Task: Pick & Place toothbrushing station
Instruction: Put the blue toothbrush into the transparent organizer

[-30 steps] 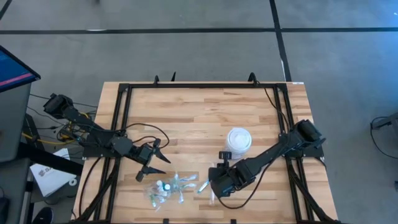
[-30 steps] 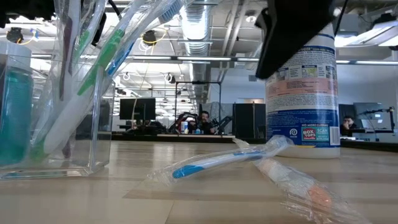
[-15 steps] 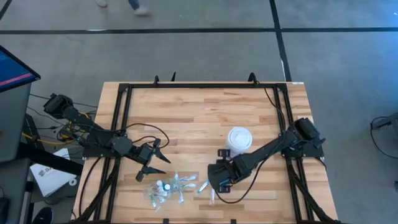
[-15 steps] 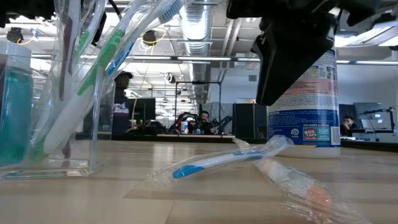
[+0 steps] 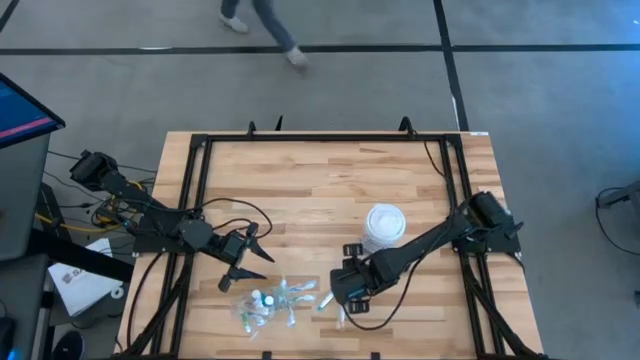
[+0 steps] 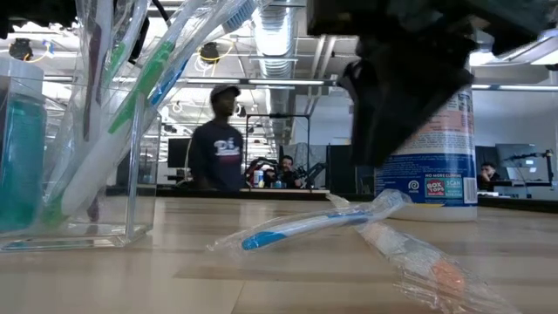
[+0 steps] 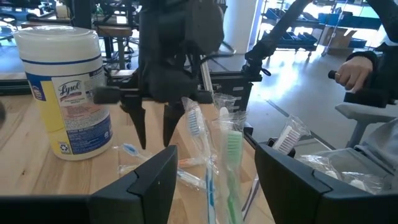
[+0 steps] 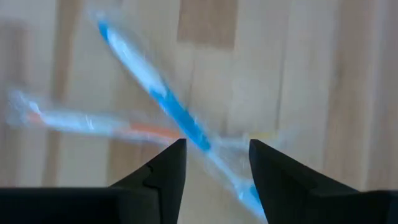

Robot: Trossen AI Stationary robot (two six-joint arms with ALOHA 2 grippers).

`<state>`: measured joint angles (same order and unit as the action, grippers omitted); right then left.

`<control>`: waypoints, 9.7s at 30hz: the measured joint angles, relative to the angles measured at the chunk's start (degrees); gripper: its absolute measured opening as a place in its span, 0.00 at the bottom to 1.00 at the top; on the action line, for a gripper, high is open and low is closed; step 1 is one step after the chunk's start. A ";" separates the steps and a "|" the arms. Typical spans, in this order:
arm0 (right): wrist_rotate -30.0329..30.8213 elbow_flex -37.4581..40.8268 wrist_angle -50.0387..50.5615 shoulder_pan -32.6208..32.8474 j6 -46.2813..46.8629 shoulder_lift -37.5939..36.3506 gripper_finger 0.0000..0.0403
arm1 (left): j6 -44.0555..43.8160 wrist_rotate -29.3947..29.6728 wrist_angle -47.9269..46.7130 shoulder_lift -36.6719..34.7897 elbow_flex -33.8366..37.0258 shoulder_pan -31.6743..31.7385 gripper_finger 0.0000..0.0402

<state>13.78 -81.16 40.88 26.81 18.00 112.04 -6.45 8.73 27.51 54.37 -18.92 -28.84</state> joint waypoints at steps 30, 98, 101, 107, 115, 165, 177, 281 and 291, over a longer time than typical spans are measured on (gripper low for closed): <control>-4.67 -3.85 7.24 -2.10 -6.77 5.43 0.35 | 0.13 0.00 0.44 0.00 -0.02 0.00 0.52; 8.49 -36.28 44.96 9.59 -4.24 9.82 0.00 | -7.70 3.71 7.92 0.00 -0.02 -0.01 0.52; 9.96 -38.55 46.87 10.02 -4.24 9.78 0.00 | -11.34 5.74 8.44 0.00 -0.02 0.00 0.52; 11.44 -40.98 49.19 10.10 -4.88 9.71 0.01 | -16.63 6.58 9.84 0.00 -0.02 0.02 0.52; 11.96 -42.61 49.14 10.50 -6.38 9.71 0.01 | -19.04 6.78 12.46 -0.02 -0.02 1.33 0.52; 30.16 -47.04 45.12 10.45 -23.73 9.80 0.00 | -41.81 -14.94 12.55 13.72 -12.53 15.71 0.52; 34.40 -47.04 43.94 10.67 -27.22 9.80 0.00 | -45.68 -25.08 12.47 26.66 -22.10 18.73 0.52; 39.41 -47.00 36.16 15.64 -17.94 10.17 0.28 | -30.20 -30.34 9.37 15.52 -16.98 16.07 0.03; 38.74 -47.00 35.79 14.69 -15.36 10.17 0.28 | -19.44 -23.63 9.34 4.40 -9.85 5.83 0.03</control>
<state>52.51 -128.16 76.66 41.50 2.63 122.21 -25.90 -14.90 36.84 58.77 -28.76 -23.01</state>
